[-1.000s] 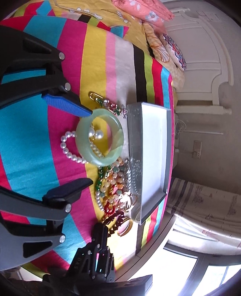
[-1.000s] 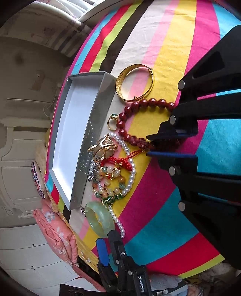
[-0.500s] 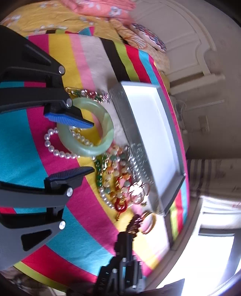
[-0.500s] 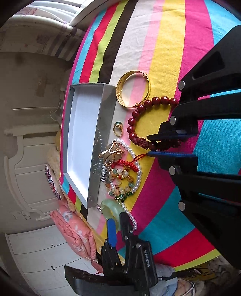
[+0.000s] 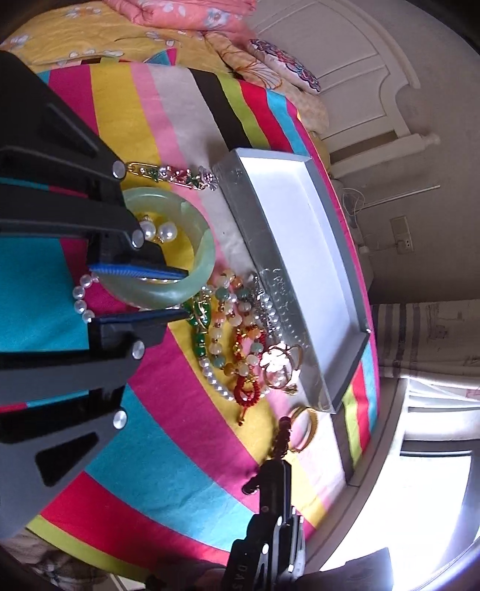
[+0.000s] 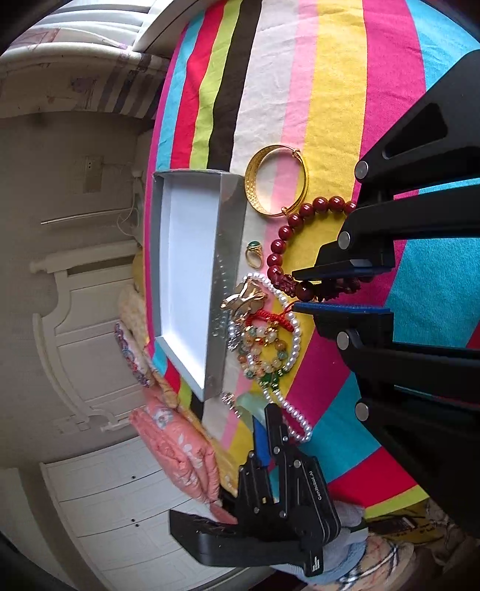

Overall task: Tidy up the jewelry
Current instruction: 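Carry the red bracelet and jade bangle into the white tray and open both tools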

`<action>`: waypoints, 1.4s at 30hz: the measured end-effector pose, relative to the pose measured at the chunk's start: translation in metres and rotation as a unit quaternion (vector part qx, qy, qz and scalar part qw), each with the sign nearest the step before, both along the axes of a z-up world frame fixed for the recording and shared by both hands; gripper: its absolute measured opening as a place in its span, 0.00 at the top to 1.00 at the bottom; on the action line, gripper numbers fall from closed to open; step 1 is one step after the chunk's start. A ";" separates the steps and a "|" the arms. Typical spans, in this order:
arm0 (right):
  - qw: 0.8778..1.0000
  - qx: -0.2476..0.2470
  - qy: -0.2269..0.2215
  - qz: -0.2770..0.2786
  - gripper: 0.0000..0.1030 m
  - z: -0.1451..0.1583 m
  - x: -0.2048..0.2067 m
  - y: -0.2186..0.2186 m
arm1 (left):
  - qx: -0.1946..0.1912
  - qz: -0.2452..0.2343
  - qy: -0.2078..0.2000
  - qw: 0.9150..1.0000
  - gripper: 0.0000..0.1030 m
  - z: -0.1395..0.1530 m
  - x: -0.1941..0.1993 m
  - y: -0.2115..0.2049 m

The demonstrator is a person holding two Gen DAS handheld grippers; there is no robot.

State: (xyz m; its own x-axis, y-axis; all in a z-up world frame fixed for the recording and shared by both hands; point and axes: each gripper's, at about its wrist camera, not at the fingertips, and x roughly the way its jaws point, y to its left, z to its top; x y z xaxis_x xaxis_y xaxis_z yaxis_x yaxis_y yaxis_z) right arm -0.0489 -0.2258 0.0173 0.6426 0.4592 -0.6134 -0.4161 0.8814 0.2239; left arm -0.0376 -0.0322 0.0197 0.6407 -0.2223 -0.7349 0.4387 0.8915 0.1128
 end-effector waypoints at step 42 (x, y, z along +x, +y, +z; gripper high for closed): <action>0.991 0.129 -0.023 -0.021 0.87 0.080 0.099 -0.018 | -0.145 0.039 0.013 0.989 0.85 0.075 0.097 0.017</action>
State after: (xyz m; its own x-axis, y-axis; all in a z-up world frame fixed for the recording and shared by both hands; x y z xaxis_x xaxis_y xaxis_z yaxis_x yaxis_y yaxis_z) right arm 0.0496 -0.2439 0.0975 0.6884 0.5692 -0.4496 -0.3954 0.8141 0.4253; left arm 0.0597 -0.0156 0.0950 0.6455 -0.3776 -0.6639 0.3671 0.9156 -0.1638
